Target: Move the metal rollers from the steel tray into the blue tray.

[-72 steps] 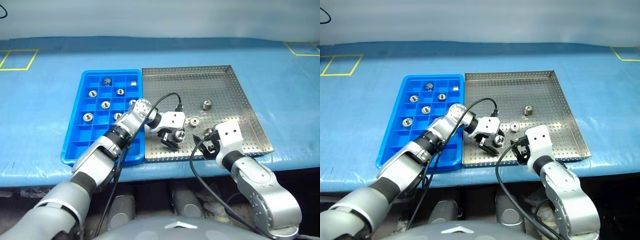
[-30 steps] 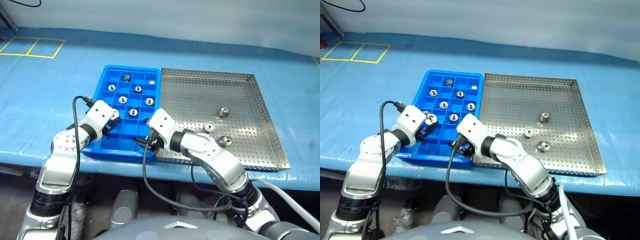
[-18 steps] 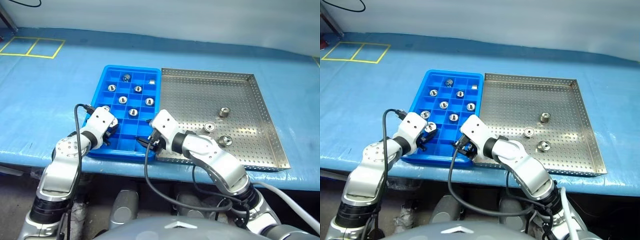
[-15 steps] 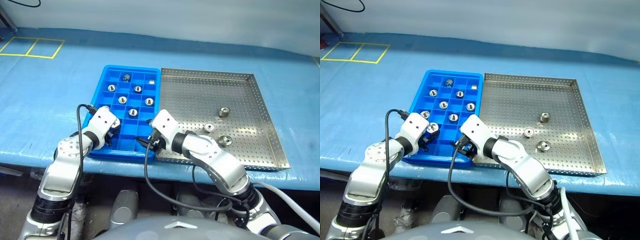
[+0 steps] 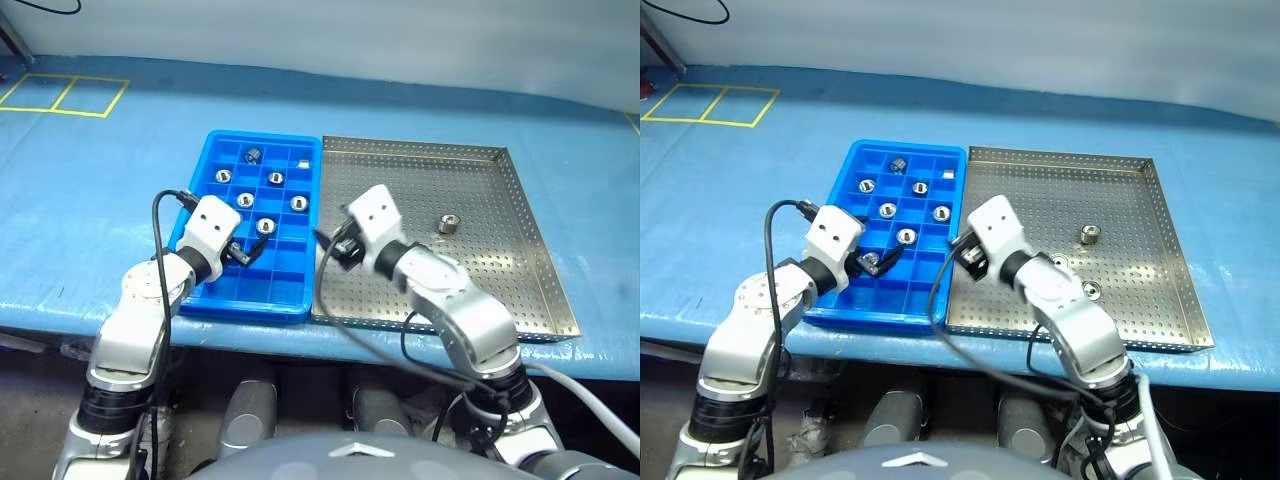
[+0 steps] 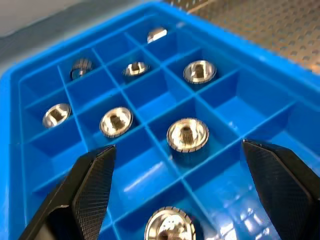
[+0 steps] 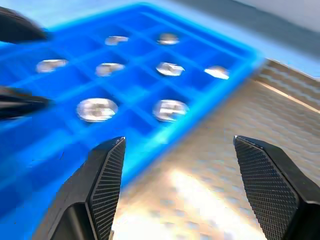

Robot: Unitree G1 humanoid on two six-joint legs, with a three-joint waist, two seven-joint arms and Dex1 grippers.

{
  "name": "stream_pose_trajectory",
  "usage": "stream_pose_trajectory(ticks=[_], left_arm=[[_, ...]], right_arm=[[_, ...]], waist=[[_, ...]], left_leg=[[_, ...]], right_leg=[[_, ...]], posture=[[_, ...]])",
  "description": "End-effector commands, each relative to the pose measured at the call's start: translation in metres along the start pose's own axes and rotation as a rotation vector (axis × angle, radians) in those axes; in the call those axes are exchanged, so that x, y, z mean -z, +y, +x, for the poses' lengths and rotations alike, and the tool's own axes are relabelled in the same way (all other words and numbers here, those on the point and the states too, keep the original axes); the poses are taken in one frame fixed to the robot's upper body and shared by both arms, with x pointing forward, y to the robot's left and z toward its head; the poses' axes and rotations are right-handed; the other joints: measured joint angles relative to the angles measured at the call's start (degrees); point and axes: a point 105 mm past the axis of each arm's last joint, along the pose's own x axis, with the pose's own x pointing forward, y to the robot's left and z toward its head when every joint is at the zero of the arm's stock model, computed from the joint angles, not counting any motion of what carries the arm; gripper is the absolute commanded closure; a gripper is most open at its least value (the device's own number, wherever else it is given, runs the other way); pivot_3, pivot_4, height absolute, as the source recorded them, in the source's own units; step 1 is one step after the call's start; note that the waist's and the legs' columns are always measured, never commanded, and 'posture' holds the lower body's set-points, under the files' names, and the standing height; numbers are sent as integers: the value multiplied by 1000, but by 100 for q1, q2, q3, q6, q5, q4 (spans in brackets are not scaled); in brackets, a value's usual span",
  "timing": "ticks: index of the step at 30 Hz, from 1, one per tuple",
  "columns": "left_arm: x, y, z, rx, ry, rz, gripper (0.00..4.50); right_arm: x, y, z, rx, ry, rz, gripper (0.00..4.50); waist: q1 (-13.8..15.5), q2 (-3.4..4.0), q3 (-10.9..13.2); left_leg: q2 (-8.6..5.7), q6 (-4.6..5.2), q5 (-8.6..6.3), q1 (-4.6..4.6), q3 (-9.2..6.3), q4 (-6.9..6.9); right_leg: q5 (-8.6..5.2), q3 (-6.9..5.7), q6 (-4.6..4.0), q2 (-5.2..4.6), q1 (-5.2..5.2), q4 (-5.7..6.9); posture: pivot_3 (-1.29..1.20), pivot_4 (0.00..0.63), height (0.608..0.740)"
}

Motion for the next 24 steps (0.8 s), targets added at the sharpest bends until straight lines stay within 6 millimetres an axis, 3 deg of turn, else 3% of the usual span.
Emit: stream_pose_trajectory(ticks=[1,6,11,16,24], left_arm=[[-26,-15,2,-1,-175,22,80],[-31,-40,10,73,-255,-85,80],[-30,-66,13,214,-282,-146,80],[-29,-75,11,287,-295,-149,80],[-27,-77,8,300,-309,-142,80]], right_arm=[[3,-49,-11,235,21,-1,860],[24,-68,-22,315,104,-12,860],[44,-66,-32,329,168,58,860],[60,-61,-40,319,226,110,860],[76,-51,-32,276,281,155,860]], waist=[[1,0,0],[-25,1,0],[-99,1,0],[-182,2,-1],[-230,4,-1]], left_leg=[[-1,0,0,-2,2,-2],[-1,4,-2,-2,4,-10],[-1,5,-3,-2,7,-5],[0,5,-2,-1,9,2],[1,5,-2,0,11,1]], right_leg=[[5,2,-6,-1,-1,-3],[11,3,0,0,0,-11],[4,6,6,2,0,-12],[-8,10,27,3,4,-10],[-8,12,27,4,4,-10]], posture=[[107,150,740],[93,150,740],[70,150,740],[70,150,740],[56,150,740]])
